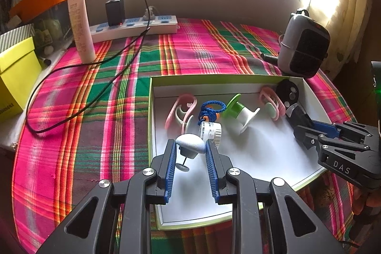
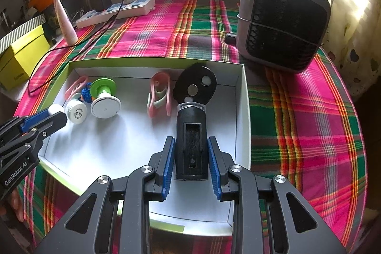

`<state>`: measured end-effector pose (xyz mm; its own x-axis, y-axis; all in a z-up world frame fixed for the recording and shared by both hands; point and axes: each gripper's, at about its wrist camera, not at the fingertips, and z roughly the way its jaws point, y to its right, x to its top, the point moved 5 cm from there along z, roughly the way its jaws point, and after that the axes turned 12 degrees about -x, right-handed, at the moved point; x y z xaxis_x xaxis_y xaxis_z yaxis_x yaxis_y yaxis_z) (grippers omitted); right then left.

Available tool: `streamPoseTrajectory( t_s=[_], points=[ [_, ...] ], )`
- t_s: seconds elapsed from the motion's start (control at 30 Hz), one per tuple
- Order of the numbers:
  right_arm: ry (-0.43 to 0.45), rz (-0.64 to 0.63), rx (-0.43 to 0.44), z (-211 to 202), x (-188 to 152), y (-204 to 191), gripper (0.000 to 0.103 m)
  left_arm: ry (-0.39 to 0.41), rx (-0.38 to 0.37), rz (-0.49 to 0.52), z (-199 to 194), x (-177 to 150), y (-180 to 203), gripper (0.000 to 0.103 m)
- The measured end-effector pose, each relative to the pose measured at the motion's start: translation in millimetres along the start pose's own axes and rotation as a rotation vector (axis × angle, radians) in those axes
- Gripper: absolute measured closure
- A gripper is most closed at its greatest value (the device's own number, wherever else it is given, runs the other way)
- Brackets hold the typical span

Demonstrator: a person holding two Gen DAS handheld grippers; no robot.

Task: Organize objects
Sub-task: 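Lower both held objects into the tray beside the other items, then open both tools to release the mushroom toy and cylinder, then lift away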

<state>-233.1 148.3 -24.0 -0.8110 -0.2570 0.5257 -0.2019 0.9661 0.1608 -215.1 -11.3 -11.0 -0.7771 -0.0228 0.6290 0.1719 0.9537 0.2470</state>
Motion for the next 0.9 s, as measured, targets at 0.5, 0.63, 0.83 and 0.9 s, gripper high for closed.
streamPoseTrajectory(
  t_s=[0.5, 0.63, 0.83, 0.9],
  points=[
    [0.006, 0.008, -0.006, -3.4, -0.3, 1.8, 0.074, 0.0, 0.006, 0.003, 0.0, 0.4, 0.3, 0.08],
    [0.007, 0.011, -0.007, -4.5, -0.7, 1.1, 0.074, -0.001, 0.003, 0.003, -0.5, -0.2, 1.8, 0.078],
    [0.022, 0.019, -0.002, -7.9, -1.1, 1.8, 0.067, 0.002, -0.009, 0.004, -3.0, -1.7, 4.6, 0.073],
    [0.026, 0.019, -0.002, -9.5, -1.8, 2.0, 0.066, 0.006, -0.009, 0.004, -4.8, -2.1, 5.2, 0.073]
  ],
)
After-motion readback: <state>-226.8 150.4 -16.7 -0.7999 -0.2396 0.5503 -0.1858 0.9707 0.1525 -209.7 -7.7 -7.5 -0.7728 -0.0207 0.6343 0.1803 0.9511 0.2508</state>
